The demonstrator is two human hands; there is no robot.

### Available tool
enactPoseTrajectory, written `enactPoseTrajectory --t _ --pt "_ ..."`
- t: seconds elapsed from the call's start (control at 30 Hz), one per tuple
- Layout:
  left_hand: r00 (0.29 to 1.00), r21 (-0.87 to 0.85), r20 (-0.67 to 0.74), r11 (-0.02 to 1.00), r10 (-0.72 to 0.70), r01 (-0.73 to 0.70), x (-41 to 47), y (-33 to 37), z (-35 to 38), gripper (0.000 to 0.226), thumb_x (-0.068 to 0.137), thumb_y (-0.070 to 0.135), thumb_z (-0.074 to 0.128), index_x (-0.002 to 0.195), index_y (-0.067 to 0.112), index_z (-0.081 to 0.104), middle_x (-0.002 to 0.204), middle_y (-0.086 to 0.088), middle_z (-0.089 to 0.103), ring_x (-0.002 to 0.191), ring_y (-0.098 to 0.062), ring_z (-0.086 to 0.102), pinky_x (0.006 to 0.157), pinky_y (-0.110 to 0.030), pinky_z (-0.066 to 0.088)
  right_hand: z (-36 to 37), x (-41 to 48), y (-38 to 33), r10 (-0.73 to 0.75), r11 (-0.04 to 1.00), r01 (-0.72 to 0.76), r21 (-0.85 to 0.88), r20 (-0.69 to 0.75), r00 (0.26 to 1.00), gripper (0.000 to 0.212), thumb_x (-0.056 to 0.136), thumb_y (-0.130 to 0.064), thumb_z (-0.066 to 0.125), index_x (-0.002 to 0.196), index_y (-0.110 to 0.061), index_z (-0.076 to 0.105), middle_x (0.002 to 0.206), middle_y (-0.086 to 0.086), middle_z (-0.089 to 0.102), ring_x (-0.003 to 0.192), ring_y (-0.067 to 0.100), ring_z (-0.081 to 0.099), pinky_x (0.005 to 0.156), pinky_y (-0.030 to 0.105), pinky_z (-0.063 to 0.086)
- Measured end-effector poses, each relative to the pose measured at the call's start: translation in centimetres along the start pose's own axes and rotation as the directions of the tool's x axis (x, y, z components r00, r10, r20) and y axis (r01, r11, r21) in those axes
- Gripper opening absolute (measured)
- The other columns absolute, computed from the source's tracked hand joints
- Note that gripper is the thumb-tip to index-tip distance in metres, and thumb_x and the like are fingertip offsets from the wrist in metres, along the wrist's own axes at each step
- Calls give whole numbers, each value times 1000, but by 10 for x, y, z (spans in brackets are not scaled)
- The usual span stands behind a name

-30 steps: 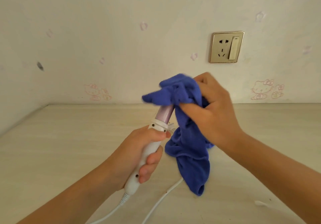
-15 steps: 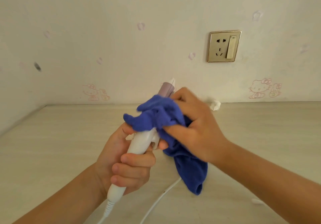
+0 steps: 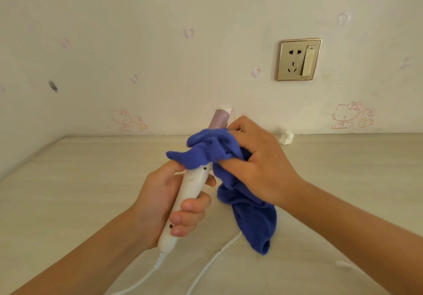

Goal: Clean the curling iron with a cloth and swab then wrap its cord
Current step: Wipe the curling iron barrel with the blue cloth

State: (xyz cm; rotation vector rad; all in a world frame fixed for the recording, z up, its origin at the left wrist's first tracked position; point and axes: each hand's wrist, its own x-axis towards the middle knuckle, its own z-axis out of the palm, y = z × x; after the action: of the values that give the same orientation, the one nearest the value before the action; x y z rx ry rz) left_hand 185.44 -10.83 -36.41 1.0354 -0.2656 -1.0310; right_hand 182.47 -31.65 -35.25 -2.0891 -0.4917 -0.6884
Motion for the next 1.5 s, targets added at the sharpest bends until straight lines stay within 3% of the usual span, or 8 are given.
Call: enactPoseTrajectory --t 0.2,0.33,0.57,0.77,1.0,1.23,1.37,1.5 --pt "964 233 -70 943 258 -236 5 -10 14 37 91 50 62 95 14 52 62 -9 47 36 -15 38 38 -20 35 -26 15 2 106 990 -70 122 -322 941 16 90 -17 70 85 -31 66 90 -5 58 76 8 61 66 18 49" --pt "788 515 -174 736 591 -439 10 -18 15 31 88 42 69 105 18 61 69 -13 61 36 -18 42 38 -24 35 -2 -3 -5 -48 998 52 33 -113 992 8 85 -13 68 90 -19 71 94 -4 56 84 13 61 69 22 46" --pt "681 760 -160 529 715 -377 9 -24 11 22 88 37 74 105 30 61 63 -7 61 39 -18 45 39 -28 38 -33 17 -4 15 998 5 56 -355 935 24 91 -19 70 86 -42 65 91 -4 58 79 9 60 68 14 46" --pt "604 829 -225 476 765 -293 7 -22 7 20 82 42 76 98 32 68 68 -4 71 44 -14 57 45 -26 47 3 -6 -6 -54 996 52 -66 -23 998 12 86 -18 67 94 -25 73 94 -11 53 83 16 60 68 33 50" --pt "675 827 -223 503 703 -250 9 -26 12 29 80 31 81 96 29 58 80 0 72 58 -22 73 48 -32 57 -33 18 -1 30 1000 -30 6 -383 923 32 92 -15 67 81 -45 59 87 -9 52 75 3 56 66 12 44" --pt "662 801 -238 529 710 -281 7 -23 10 23 84 37 74 102 45 61 69 -1 69 43 -9 53 42 -23 44 7 -10 -5 -71 993 72 -88 13 997 26 86 -22 64 104 -40 71 93 -12 50 85 16 59 69 36 50" --pt "717 740 -217 591 663 -322 5 -22 11 68 94 66 39 77 7 69 55 -21 58 42 -21 47 45 -31 39 -14 4 -1 -12 1000 10 -12 -192 981 32 88 -19 63 103 -47 70 92 -15 51 84 9 60 69 14 45" --pt "817 518 -246 783 522 -345 6 -20 10 80 93 64 40 97 -13 64 70 -24 60 44 -23 49 44 -29 40 -22 10 3 46 998 -31 61 -252 967 10 91 -19 67 92 -28 71 92 -13 55 81 9 60 69 12 46"
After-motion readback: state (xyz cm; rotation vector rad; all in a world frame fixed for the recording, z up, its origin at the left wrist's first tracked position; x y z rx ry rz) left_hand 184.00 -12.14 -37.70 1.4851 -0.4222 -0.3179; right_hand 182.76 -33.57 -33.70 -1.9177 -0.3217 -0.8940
